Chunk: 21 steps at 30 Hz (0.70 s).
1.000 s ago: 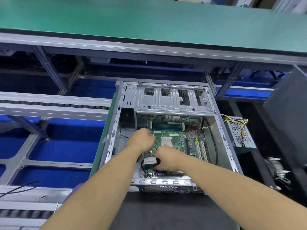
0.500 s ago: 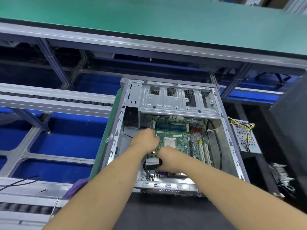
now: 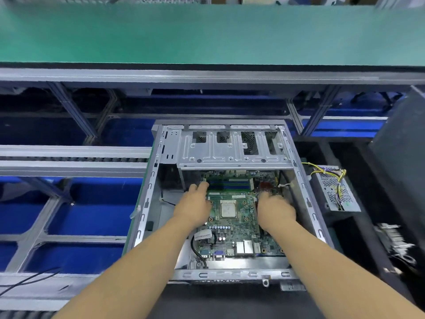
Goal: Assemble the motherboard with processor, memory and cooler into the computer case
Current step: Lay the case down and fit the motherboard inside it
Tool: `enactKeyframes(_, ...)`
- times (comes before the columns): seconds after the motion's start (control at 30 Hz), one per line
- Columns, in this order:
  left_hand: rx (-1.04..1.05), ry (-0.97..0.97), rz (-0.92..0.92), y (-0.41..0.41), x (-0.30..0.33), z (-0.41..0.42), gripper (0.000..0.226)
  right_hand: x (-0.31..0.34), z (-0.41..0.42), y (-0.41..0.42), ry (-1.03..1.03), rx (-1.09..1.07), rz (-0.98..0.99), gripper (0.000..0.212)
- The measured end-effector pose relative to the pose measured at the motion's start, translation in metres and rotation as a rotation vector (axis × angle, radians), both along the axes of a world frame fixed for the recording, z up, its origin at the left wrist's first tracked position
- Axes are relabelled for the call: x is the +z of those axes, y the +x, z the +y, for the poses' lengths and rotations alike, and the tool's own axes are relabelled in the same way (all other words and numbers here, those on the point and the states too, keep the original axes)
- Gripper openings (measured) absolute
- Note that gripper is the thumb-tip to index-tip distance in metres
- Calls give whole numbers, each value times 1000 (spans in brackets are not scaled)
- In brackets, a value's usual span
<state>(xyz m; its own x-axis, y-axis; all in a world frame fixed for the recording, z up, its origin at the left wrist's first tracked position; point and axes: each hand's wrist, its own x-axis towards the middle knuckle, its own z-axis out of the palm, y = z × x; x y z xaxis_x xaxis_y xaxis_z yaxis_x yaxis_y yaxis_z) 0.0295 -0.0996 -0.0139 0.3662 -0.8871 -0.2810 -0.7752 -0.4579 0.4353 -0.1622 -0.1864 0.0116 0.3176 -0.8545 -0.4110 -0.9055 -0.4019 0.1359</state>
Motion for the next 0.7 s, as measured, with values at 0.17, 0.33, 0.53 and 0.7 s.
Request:
enactKeyframes(0.17,83,-42,98,6,-3,-17,29,-4,-7,-5,69,-24,-29,49)
enactKeyframes(0.33,96,-6,59,10,-12,-29,30,-3,-9,-5,90,-41,-5,51)
enactKeyframes(0.53,123,-4,13,14,-17,-35,35,-1,-10,-4,25,31,0,37)
enactKeyframes(0.7,180,-23,-20,10,-16,-35,24,-1,-17,-5,26,-13,-50,37)
